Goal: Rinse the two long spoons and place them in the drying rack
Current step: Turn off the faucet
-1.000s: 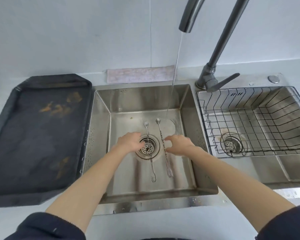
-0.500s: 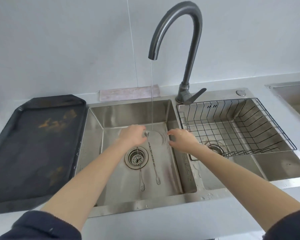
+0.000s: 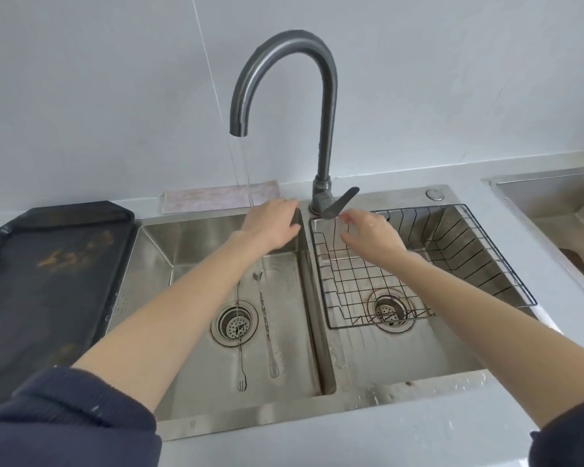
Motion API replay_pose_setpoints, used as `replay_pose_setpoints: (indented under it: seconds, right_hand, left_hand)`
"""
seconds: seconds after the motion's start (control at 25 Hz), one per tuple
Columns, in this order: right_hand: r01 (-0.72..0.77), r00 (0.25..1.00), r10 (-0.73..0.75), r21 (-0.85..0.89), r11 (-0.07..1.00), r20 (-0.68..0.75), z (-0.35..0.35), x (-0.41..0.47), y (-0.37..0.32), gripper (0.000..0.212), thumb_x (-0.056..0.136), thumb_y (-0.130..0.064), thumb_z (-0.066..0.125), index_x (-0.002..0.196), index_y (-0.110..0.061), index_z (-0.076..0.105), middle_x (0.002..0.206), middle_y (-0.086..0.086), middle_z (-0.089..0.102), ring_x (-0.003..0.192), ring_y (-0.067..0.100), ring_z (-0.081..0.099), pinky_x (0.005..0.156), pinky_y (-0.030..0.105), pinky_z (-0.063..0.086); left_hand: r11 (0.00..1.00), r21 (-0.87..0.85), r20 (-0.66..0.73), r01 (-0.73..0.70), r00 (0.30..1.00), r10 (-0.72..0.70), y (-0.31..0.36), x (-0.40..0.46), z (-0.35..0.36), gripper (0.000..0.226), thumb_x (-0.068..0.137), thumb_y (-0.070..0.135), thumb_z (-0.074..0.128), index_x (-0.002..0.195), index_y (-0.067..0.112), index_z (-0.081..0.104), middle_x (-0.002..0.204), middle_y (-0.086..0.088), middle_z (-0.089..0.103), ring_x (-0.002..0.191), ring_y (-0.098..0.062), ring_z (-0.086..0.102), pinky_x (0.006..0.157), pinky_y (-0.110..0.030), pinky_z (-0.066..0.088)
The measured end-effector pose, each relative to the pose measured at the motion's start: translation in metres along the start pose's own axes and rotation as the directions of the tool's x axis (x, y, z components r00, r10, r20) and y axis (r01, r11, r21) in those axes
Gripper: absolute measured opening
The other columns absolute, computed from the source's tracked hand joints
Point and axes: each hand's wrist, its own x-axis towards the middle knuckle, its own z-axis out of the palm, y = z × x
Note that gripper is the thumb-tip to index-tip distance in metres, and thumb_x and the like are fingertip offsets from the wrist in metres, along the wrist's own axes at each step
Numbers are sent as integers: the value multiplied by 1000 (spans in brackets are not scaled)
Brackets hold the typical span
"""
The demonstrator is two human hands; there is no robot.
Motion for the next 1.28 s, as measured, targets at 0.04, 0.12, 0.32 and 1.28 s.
replay_pose_setpoints:
  seconds: [0.04,0.12,0.32,1.28]
  right_hand:
    - [5,1000,-5,0,1000,-13,-5,6,5,38,91,-19,47,129,-15,49,130,8,58,117,29,55,96,43,48]
    - [18,1000,-18,-4,1000,-25,-13,18,14,41,89,-16,49,131,-14,46,130,10,57,117,30,54,94,44,48]
    - [34,999,-32,27,999,-41,-18,49,27,38,89,-14,50,127,-12,49,126,12,54,110,31,57,88,45,51]
    - [64,995,-50,182,981,-81,-27,118,44,19,85,-14,62,99,-12,74,102,12,69,83,20,57,80,23,42]
  left_hand:
    - [1000,-10,-14,1,1000,-1,4,6,-4,42,93,23,48,133,10,43,131,-11,54,120,-28,52,97,-43,47]
    - [999,-43,-39,11,999,-12,12,19,-11,45,93,22,48,135,10,40,134,-11,52,121,-28,50,98,-42,45]
    - [996,-54,-115,77,990,-83,23,55,-28,46,93,25,47,136,11,38,137,-8,50,125,-28,48,96,-39,42]
    - [784,-614,-319,90,880,-351,36,136,-37,30,91,23,52,119,13,54,112,-4,68,90,-17,63,76,-18,39]
